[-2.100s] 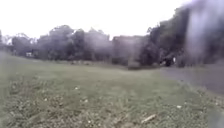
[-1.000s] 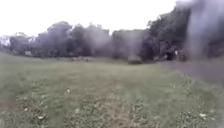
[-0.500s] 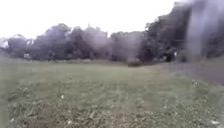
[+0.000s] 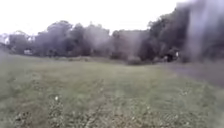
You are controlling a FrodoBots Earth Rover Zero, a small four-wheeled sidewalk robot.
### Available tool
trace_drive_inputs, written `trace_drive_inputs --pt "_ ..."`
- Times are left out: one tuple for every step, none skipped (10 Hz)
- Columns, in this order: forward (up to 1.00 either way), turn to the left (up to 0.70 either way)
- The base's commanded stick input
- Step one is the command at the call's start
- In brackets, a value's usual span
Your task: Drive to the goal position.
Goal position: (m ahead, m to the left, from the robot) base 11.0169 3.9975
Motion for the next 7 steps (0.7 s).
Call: trace_drive_inputs --pt "0.45 0.00" --pt "0.45 0.00" --pt "0.45 0.00" --pt "0.45 0.00" --pt "0.45 0.00" --pt "0.45 0.00" --pt "0.45 0.00"
